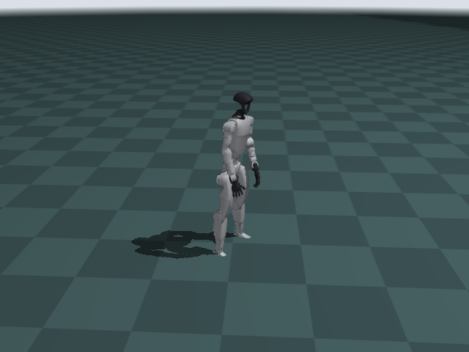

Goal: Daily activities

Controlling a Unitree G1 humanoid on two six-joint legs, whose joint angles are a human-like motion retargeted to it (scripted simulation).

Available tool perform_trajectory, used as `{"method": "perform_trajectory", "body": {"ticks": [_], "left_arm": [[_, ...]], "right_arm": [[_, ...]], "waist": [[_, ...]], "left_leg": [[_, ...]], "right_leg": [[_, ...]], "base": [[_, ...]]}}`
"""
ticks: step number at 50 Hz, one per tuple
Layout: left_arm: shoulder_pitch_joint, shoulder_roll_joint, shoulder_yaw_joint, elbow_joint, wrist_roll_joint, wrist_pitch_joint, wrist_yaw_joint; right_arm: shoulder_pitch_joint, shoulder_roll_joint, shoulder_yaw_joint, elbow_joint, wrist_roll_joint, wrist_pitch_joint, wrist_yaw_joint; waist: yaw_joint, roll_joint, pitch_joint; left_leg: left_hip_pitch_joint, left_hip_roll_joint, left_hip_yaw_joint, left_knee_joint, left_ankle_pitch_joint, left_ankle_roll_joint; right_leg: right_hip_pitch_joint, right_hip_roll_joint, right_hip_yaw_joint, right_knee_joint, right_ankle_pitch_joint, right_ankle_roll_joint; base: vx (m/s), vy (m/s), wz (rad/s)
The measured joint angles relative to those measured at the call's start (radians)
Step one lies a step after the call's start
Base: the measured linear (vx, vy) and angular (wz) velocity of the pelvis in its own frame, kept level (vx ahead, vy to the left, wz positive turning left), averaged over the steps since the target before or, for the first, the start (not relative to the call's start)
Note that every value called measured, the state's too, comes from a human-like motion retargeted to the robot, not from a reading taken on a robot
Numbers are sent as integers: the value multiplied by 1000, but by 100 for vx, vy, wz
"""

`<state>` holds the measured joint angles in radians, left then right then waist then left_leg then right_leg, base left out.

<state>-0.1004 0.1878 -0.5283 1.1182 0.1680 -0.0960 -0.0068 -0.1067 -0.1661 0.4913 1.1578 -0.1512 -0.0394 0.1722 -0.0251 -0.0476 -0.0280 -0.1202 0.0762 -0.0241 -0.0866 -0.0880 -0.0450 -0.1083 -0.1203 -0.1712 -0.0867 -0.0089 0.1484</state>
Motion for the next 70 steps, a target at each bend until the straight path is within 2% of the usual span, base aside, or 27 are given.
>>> {"method": "perform_trajectory", "body": {"ticks": [8,15,23,28,32,38,42,48,50,52,55,57,58,59,62,63,65,68,70], "left_arm": [[12,-9,5,19,7,-8,-1],[18,-27,-2,39,21,-8,-14],[28,-60,-1,45,21,-12,-15],[37,-79,21,28,-10,-16,-20],[46,-84,33,3,-52,-10,-34],[23,-39,-22,-30,-83,-2,-23],[-113,14,-111,-54,-67,-2,9],[-398,70,-240,-30,-27,10,78],[-489,86,-254,-7,-19,20,76],[-547,90,-252,10,-4,27,77],[-577,86,-238,12,21,28,84],[-556,74,-228,-9,34,20,91],[-525,62,-227,-24,43,14,102],[-509,56,-225,-40,48,7,104],[-473,38,-219,-88,60,-14,100],[-461,33,-221,-101,66,-20,99],[-411,18,-243,-123,88,-30,107],[-414,20,-264,-139,100,-40,89],[-387,12,-286,-145,111,-44,92]], "right_arm": [[12,-8,-41,22,6,-4,-20],[28,-26,-88,11,19,-8,-41],[68,-67,-138,-82,33,-24,-64],[137,-94,-176,-245,40,-51,-67],[188,-134,-213,-510,16,-56,-76],[135,-177,-234,-752,-63,-39,-158],[2,-200,-186,-704,-109,2,-223],[-257,-149,-2,-381,-124,51,-225],[-335,-161,50,-306,-122,55,-193],[-382,-156,77,-294,-131,48,-184],[-405,-149,76,-352,-154,32,-208],[-386,-141,54,-415,-174,24,-243],[-359,-122,44,-447,-189,21,-269],[-347,-123,30,-470,-199,21,-289],[-333,-130,-13,-505,-221,23,-341],[-329,-126,-24,-502,-226,25,-357],[-304,-82,-27,-480,-240,32,-396],[-349,-89,-28,-398,-225,45,-400],[-360,-43,-9,-333,-216,48,-411]], "waist": [[-5,25,-110],[-14,56,-138],[-38,93,-135],[-69,114,-119],[-108,128,-85],[-160,159,-78],[-158,170,0],[-86,163,70],[-68,150,132],[-65,140,194],[-74,127,245],[-79,125,243],[-75,127,207],[-77,129,198],[-83,133,214],[-81,135,216],[-68,150,152],[-67,150,184],[-59,163,137]], "left_leg": [[-82,1,-12,7,0,3],[-85,3,-19,13,-11,3],[-84,3,-21,13,-24,-3],[-102,0,-12,11,-22,-6],[-131,-2,-2,17,-13,-9],[-296,-3,-7,1,66,-32],[-396,8,-30,20,130,-75],[-614,53,-92,3,271,-181],[-617,56,-101,31,260,-216],[-619,51,-104,35,270,-217],[-639,44,-113,35,282,-217],[-665,47,-123,28,286,-217],[-708,51,-133,11,312,-217],[-719,50,-137,14,304,-217],[-698,44,-147,30,261,-217],[-692,44,-151,31,253,-217],[-749,54,-172,1,284,-217],[-702,42,-164,29,229,-217],[-751,47,-178,1,266,-217]], "right_leg": [[-75,1,-12,3,0,-2],[-71,4,-26,5,-5,0],[-66,2,-36,5,4,12],[-86,0,-34,5,24,26],[-118,-4,-32,14,46,41],[-287,-4,-41,8,127,65],[-409,-1,-42,81,171,91],[-715,31,-58,270,220,113],[-718,38,-55,283,227,113],[-720,46,-53,277,244,113],[-729,54,-48,252,267,113],[-746,60,-48,227,278,113],[-787,67,-51,214,295,113],[-789,65,-50,199,293,113],[-740,56,-45,159,270,113],[-726,54,-44,148,262,113],[-771,64,-50,116,279,113],[-704,43,-34,97,242,113],[-747,50,-34,71,266,113]], "base": [[0,0,0],[0,0,0],[0,2,1],[-3,7,-3],[-6,6,-7],[-8,3,-2],[-9,-1,1],[-9,-9,-9],[-3,-10,-9],[-3,1,-5],[0,0,0],[-3,0,-9],[-6,0,-14],[0,0,0],[1,-2,24],[0,0,0],[0,0,0],[3,-2,25],[0,0,0]]}}
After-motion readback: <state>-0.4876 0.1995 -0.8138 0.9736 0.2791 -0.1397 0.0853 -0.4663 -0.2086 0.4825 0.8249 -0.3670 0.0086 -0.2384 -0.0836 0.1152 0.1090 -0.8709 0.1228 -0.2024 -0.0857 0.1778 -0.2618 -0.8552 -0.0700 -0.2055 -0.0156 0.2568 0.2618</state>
